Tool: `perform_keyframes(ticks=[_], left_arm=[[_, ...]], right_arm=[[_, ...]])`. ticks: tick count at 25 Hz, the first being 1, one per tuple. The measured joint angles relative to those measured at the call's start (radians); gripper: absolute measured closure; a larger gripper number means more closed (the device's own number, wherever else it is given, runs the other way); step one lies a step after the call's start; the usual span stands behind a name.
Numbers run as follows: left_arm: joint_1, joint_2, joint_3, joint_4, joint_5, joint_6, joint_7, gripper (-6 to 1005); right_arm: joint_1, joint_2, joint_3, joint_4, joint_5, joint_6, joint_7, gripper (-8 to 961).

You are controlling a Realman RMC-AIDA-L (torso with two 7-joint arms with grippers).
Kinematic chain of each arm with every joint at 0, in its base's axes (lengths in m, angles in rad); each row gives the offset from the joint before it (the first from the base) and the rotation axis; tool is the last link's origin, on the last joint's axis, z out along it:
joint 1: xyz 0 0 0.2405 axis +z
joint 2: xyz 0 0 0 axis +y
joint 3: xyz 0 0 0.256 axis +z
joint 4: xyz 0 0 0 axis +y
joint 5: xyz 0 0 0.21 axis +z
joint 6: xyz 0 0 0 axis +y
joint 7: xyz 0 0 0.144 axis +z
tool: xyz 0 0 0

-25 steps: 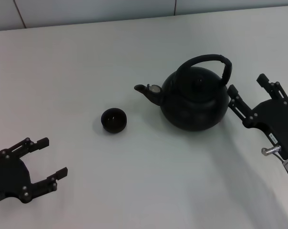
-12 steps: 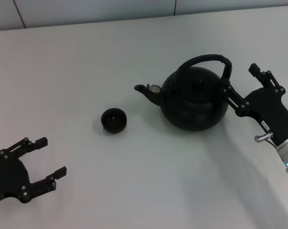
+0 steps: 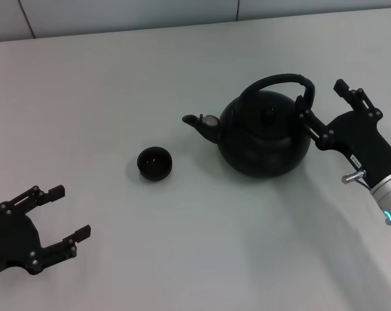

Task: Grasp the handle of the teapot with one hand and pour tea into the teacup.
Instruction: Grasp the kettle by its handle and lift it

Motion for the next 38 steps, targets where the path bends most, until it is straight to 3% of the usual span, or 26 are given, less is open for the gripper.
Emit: perform_keyframes(ticks=[17, 28, 38], left_arm=[[-0.001, -0.003, -0.014, 0.002, -0.001, -0.003, 0.015, 190], [-0.006, -0.005, -0.025, 0.002, -0.001, -0.003, 0.014, 191], [-0.004, -0.005, -0.025, 0.002, -0.001, -0.003, 0.014, 190]], right_arm=[[0.01, -0.003, 0.011, -0.014, 0.001, 0.006, 0.0, 168], [0.014, -0.001, 0.009, -0.014, -0.005, 0.01, 0.0, 300], [0.019, -0.002, 0.009, -0.015, -0.004, 0.006, 0.002, 745]])
